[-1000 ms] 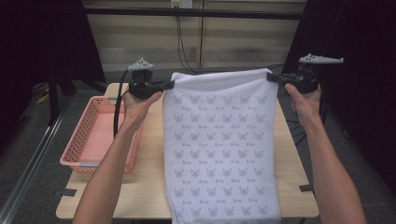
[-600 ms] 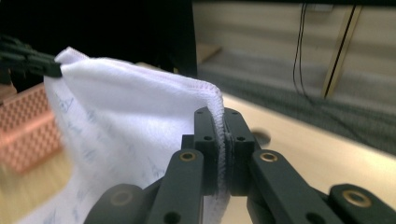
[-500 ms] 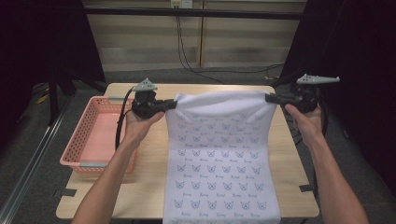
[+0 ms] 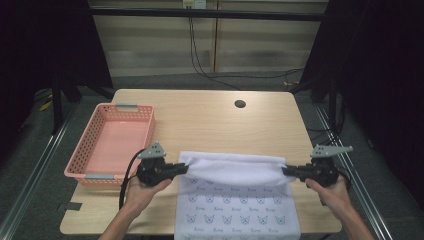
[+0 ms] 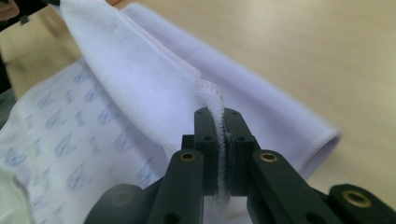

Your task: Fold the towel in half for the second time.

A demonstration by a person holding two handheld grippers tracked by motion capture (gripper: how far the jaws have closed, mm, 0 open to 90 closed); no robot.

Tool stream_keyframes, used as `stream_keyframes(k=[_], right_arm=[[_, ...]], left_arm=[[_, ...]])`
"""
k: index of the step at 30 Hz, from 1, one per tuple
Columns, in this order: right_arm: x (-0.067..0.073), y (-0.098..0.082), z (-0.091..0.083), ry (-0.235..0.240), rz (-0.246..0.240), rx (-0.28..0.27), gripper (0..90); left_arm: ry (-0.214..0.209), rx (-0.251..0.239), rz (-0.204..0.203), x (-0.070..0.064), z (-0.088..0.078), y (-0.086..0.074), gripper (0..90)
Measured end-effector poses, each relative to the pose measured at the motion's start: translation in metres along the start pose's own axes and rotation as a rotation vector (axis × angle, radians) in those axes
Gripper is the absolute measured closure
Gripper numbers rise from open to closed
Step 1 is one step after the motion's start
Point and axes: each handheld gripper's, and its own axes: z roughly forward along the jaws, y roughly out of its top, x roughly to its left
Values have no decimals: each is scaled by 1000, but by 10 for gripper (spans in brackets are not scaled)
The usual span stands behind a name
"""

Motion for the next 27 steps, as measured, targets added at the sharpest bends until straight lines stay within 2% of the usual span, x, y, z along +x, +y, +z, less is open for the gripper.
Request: stream_keyframes(k=[1,3,4,8,9,10,11,13,15,17,19,20,23,25,27], right_arm=[[5,-7,-1,4,1,11,863],[14,-20,-4,19,16,21,863],[18,-26,-4,27,28,27,863],[28,-49,7,17,34,133,862],[27,-54,11,23,44,164,862],[27,-57,14,23,43,185,863],[26,-59,17,19,50,203,862],[25,-61,22,20,53,222,862],[26,-61,26,7,38,244,864],[26,-61,28,11,39,241,866],[24,-60,28,12,34,240,867],[23,-60,29,9,33,230,868],[19,-57,33,-11,35,221,868],[17,-54,35,-26,34,215,868],[13,-51,38,-41,37,215,868]], left_arm=[[-7,14,2,-4,-3,-5,847],[-29,27,-25,-11,-6,-18,847],[-22,50,-18,-16,-5,-25,847],[-28,156,-25,-23,11,-51,847],[-29,175,4,-25,12,-52,847],[-40,177,8,-26,13,-53,846],[-42,182,-2,-25,15,-54,846],[-42,223,-20,-20,22,-58,846],[-37,230,-19,-15,26,-57,846],[-42,232,-50,-12,29,-57,846],[-30,232,-37,-13,30,-57,845],[-28,230,-47,-12,30,-56,846],[-3,228,-41,-8,34,-52,848],[9,230,-22,-2,38,-48,850],[29,224,-26,5,43,-42,853]])
